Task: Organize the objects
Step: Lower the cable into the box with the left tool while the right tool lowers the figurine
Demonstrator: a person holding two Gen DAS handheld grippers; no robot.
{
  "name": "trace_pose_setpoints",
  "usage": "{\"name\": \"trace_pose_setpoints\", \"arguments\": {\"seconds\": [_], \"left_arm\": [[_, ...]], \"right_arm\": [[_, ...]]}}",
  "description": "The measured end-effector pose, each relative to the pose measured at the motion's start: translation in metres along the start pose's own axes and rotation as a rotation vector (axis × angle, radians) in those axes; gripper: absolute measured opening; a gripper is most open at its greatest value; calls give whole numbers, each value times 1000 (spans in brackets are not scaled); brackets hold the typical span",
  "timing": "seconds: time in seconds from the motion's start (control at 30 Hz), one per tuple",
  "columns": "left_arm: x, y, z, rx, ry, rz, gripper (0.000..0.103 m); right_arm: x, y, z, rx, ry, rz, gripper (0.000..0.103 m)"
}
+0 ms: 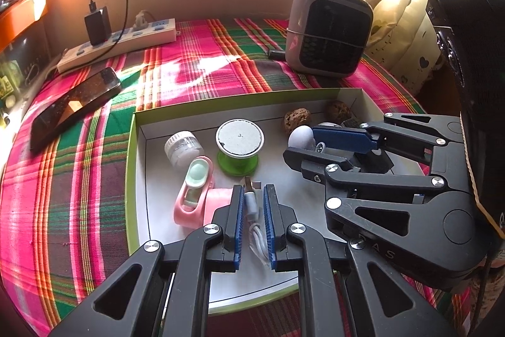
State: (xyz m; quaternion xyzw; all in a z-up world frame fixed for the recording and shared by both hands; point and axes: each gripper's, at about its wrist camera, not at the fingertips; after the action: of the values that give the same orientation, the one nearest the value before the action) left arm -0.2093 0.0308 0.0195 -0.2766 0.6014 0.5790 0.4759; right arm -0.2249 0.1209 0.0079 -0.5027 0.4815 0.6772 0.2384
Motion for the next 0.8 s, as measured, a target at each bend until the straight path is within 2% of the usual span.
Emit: {"name": "trace_pose_setpoints", "arguments": {"seconds": [0.8], "left_arm": [[1,-1,0,1,-7,-10,14]], "right_arm": [[4,0,-3,-37,-17,-20,30]]}}
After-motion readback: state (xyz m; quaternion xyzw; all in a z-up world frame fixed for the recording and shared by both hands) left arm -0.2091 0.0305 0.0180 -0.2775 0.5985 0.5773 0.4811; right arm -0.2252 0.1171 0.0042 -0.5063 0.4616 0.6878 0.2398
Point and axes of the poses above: each gripper's, at about its wrist camera, not at the fingertips, and x roughly the way its jaws point, z to its right, y to its top, and after that the axes turned 12 degrees about -z, right-handed
